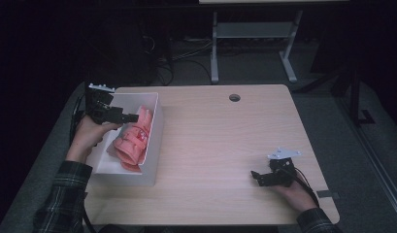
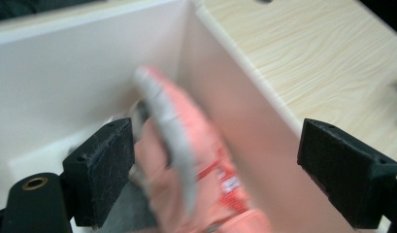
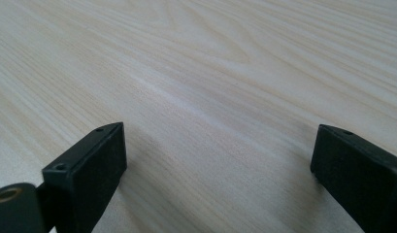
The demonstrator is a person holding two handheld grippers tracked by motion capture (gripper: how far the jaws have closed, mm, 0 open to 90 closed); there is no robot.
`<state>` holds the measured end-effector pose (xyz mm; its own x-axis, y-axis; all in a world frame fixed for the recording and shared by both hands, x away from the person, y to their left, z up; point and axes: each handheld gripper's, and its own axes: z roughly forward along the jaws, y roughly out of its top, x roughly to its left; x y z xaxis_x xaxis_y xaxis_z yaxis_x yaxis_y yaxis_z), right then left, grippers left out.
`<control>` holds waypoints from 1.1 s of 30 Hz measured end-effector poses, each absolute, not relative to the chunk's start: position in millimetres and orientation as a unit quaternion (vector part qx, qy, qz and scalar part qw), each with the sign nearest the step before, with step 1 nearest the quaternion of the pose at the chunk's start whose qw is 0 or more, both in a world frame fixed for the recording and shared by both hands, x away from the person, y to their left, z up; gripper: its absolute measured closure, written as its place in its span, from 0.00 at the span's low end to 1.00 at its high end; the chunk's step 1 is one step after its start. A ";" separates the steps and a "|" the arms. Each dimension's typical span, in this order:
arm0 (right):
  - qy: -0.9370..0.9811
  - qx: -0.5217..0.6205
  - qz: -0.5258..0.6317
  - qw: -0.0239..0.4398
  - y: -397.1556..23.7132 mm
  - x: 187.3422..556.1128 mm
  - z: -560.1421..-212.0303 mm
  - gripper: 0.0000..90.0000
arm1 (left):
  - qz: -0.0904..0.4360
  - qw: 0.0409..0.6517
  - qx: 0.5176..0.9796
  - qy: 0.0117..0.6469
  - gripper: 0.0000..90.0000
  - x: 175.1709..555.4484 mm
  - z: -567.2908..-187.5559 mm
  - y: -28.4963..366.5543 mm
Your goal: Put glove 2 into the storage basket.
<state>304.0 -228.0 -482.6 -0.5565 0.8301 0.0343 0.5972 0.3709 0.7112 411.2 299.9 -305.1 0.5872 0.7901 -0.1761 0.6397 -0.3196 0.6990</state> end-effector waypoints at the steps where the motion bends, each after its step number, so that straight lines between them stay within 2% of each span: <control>1: 0.811 0.440 0.347 0.167 -228.1 304.0 -482.6 0.06 | 0.103 0.384 0.809 0.433 0.14 408.9 -301.0 294.4; 9: 0.811 0.440 0.348 0.168 -228.0 304.0 -482.7 0.06 | 0.106 0.416 0.823 0.371 0.14 386.9 -285.8 238.0; 20: 0.811 0.440 0.348 0.168 -228.0 304.0 -482.6 0.06 | 0.093 0.437 0.836 0.320 0.14 362.0 -301.0 170.0; 28: 0.811 0.441 0.347 0.168 -228.0 303.9 -482.6 0.06 | 0.099 0.425 0.851 0.291 0.15 343.0 -329.1 127.6; 33: 0.811 0.441 0.347 0.168 -228.1 303.8 -482.7 0.06 | 0.091 0.414 0.861 0.282 0.15 332.0 -360.7 105.0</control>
<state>303.8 -228.1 -482.7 -0.5554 0.8309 0.0339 0.5974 0.3704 0.7113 332.0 105.0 -360.7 0.8244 0.5606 -0.0775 0.4109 -0.4987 0.7632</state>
